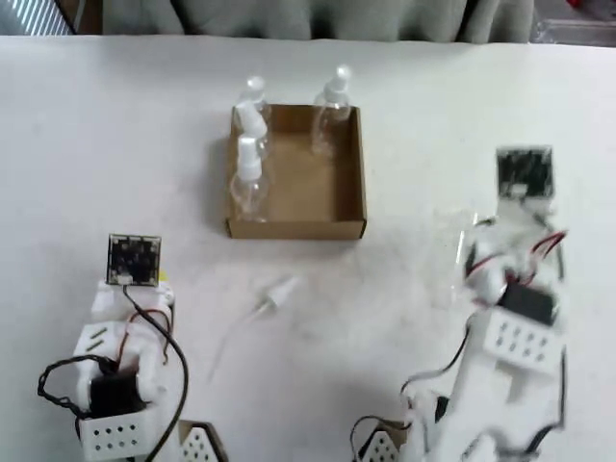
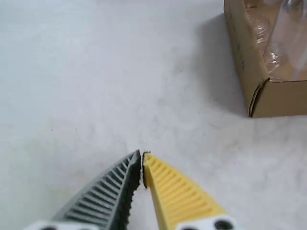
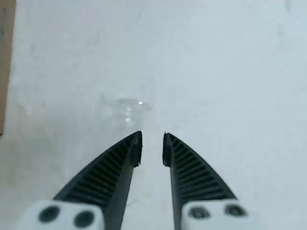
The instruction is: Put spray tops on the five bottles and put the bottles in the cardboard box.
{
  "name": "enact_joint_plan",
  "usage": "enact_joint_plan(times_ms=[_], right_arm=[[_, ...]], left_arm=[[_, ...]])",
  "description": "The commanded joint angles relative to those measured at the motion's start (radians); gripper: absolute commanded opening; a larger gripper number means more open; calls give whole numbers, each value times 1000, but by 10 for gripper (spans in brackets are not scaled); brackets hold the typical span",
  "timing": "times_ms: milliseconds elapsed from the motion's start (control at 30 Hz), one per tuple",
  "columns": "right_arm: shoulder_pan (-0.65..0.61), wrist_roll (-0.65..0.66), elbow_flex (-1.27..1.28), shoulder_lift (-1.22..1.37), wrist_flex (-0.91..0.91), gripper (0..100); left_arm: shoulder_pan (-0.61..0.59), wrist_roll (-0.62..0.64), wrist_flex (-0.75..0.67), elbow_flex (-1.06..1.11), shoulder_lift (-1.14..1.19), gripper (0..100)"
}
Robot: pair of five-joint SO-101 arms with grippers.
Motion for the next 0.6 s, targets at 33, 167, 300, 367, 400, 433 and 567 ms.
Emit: enact_joint_plan(times_ms=[33, 167, 300, 367, 400, 433, 567], right_arm=[[18, 80, -450, 340, 199, 52], [16, 83, -747, 619, 360, 52], [16, 83, -956, 828, 424, 52], [15, 83, -1026, 909, 426, 52], [15, 83, -1057, 944, 426, 52], [12, 83, -1085, 977, 421, 52], [-18, 83, -1158, 1107, 361, 52]], left_arm=[[-1, -12, 3, -2, -13, 20], [-1, -12, 3, -2, -13, 20], [-1, -12, 3, -2, -13, 20], [-1, -12, 2, -2, -13, 20], [-1, -12, 2, -2, -13, 20], [-1, -12, 2, -2, -13, 20], [27, -12, 3, -2, -13, 20]])
